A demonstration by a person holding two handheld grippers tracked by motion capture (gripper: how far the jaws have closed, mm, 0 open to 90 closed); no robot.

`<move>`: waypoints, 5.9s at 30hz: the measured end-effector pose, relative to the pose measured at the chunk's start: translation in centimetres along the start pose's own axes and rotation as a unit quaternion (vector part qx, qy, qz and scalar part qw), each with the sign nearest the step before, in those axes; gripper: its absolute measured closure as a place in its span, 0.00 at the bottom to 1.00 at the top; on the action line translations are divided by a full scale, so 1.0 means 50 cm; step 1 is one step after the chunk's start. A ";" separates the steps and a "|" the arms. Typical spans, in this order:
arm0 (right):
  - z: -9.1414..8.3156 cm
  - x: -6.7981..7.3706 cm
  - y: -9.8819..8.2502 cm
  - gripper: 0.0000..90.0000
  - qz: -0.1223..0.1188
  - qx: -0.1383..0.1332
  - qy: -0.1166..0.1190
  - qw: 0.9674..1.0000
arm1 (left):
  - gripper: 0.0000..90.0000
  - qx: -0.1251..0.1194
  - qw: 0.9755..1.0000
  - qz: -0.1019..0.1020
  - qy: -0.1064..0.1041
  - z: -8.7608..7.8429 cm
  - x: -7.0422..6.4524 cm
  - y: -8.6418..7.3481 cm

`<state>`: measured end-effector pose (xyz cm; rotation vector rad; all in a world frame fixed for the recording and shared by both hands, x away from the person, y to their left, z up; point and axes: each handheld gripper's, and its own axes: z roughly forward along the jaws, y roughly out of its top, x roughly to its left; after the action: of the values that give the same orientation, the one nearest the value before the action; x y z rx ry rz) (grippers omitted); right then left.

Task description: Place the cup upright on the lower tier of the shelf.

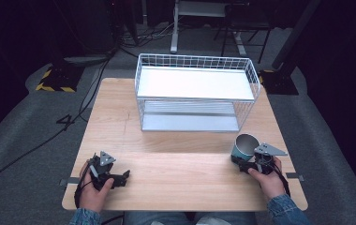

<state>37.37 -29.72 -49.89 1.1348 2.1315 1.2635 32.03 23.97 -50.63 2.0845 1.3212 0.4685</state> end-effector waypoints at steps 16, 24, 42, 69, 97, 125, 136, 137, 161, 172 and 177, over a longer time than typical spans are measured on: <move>-0.002 -0.004 0.002 0.24 -0.004 -0.002 0.007 1.000 | 0.00 0.000 1.000 0.000 0.000 0.000 0.000 0.000; -0.005 0.002 0.022 0.24 -0.006 -0.006 0.018 1.000 | 0.00 0.000 1.000 0.000 0.000 0.000 0.000 0.000; 0.034 0.037 0.122 0.24 -0.035 -0.014 0.045 0.998 | 0.00 0.000 1.000 0.000 0.000 0.000 0.000 0.000; 0.146 0.059 0.193 0.24 -0.023 -0.020 0.046 0.998 | 0.00 -0.001 1.000 0.000 0.000 0.000 0.000 0.000; 0.273 0.074 0.234 0.24 -0.020 -0.030 0.019 0.999 | 0.00 -0.001 1.000 0.000 0.000 0.000 0.000 0.000; 0.377 0.095 0.245 0.24 -0.023 -0.041 -0.024 0.999 | 0.00 -0.001 1.000 0.000 0.000 0.000 0.000 0.000; 0.379 0.095 0.243 0.22 -0.027 -0.034 -0.032 0.999 | 0.00 -0.001 1.000 0.000 0.000 0.000 0.000 0.000; 0.379 0.096 0.243 0.20 -0.035 -0.035 -0.033 0.998 | 0.00 -0.001 1.000 0.000 0.000 0.000 0.000 0.000; 0.325 0.108 0.232 0.18 -0.040 -0.028 -0.041 0.998 | 0.00 0.000 1.000 0.000 0.000 0.000 0.000 0.000; 0.252 0.100 0.236 0.18 -0.023 -0.036 -0.018 0.999 | 0.00 -0.002 1.000 -0.001 0.000 0.003 0.000 0.002; 0.213 0.097 0.236 0.20 -0.018 -0.036 0.004 0.999 | 0.00 -0.002 1.000 0.000 0.000 0.003 0.001 0.003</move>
<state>47.01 -17.15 -44.82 1.0573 2.0851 1.3209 32.23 23.91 -50.64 2.0818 1.3200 0.4703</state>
